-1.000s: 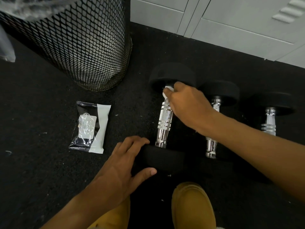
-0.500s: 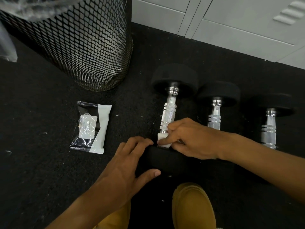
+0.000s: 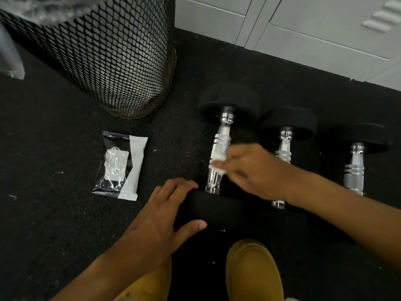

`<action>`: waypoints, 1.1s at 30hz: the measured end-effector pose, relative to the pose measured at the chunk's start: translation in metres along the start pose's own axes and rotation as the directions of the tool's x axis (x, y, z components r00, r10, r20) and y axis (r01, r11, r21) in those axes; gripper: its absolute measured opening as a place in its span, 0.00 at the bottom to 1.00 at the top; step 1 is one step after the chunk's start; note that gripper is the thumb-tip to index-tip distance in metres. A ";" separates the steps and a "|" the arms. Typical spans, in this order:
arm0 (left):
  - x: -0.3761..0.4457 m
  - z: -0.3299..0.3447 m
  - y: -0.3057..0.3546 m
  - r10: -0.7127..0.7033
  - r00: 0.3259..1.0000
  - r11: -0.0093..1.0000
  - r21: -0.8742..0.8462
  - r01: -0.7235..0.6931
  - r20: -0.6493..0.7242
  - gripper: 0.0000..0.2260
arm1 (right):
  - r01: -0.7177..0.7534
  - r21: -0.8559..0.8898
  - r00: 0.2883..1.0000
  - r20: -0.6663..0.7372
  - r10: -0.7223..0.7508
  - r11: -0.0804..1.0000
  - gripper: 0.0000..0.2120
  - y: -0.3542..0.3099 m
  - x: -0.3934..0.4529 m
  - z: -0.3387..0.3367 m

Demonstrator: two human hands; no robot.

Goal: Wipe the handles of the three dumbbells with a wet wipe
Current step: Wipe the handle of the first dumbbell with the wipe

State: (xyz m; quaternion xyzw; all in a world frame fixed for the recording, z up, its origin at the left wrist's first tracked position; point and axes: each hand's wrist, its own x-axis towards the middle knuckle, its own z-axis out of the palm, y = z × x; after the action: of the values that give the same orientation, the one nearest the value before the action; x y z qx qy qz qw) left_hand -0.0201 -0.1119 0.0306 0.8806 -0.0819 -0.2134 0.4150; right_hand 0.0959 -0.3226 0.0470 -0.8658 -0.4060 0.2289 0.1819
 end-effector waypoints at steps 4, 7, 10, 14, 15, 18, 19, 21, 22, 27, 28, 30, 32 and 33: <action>0.001 0.001 0.000 0.014 1.000 1.000 0.009 -0.014 -0.007 0.26 | 0.018 -0.012 0.999 0.049 -0.017 1.000 0.16 -0.004 -0.006 0.002; 0.000 0.001 0.001 0.013 1.000 1.000 0.012 -0.013 -0.005 0.26 | -0.105 -0.043 0.989 -0.110 0.099 0.994 0.17 0.007 0.008 -0.007; -0.001 0.001 0.001 0.016 1.000 1.000 0.010 -0.016 -0.011 0.26 | -0.125 -0.004 0.986 -0.110 0.124 0.992 0.17 0.006 0.006 -0.009; -0.001 0.000 -0.001 0.013 1.000 1.000 0.002 -0.013 -0.001 0.26 | -0.088 0.113 0.996 0.025 0.086 0.990 0.15 -0.005 -0.007 -0.004; -0.001 0.000 -0.001 0.014 1.000 1.000 0.000 -0.014 -0.002 0.26 | -0.093 0.119 0.995 0.028 0.091 0.988 0.15 -0.006 -0.008 -0.004; 0.000 0.000 0.000 0.010 1.000 1.000 -0.005 -0.010 0.001 0.26 | -0.150 0.058 0.984 -0.083 0.155 0.987 0.15 0.004 -0.001 -0.009; 0.000 0.000 0.001 0.011 1.000 1.000 -0.003 -0.011 0.001 0.26 | -0.180 0.043 0.975 -0.126 0.184 0.983 0.15 0.008 0.002 -0.012; 0.000 0.000 0.001 0.014 1.000 1.000 -0.002 -0.014 -0.005 0.26 | -0.202 0.058 0.964 -0.163 0.209 0.978 0.14 0.013 0.006 -0.013; 0.000 0.001 0.002 0.015 1.000 1.000 -0.003 -0.015 -0.008 0.26 | -0.187 0.086 0.968 -0.150 0.199 0.979 0.14 0.013 0.006 -0.012; 0.000 0.001 0.000 0.008 1.000 1.000 -0.010 -0.008 -0.010 0.26 | -0.142 0.160 0.983 -0.097 0.159 0.977 0.14 0.004 0.004 -0.002; 0.000 0.001 -0.001 0.009 1.000 1.000 -0.010 -0.009 -0.009 0.26 | -0.152 0.136 0.978 -0.122 0.169 0.979 0.15 0.005 0.006 -0.002; 0.001 0.002 -0.001 0.013 1.000 1.000 -0.010 -0.013 -0.012 0.26 | -0.219 0.076 0.970 -0.092 0.226 0.973 0.21 0.007 0.012 -0.005; 0.001 0.001 0.000 0.013 1.000 1.000 -0.008 -0.013 -0.008 0.26 | -0.233 -0.003 0.972 -0.037 0.233 0.972 0.24 0.009 0.016 -0.007; 0.001 0.002 0.000 0.012 1.000 1.000 -0.007 -0.012 -0.004 0.26 | -0.199 -0.032 0.980 -0.038 0.198 0.979 0.21 0.009 0.017 -0.007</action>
State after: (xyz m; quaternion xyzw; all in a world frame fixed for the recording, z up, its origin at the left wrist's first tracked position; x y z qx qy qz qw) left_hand -0.0202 -0.1130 0.0293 0.8792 -0.0855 -0.2094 0.4194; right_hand 0.1146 -0.3156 0.0441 -0.9090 -0.3184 0.2236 0.1497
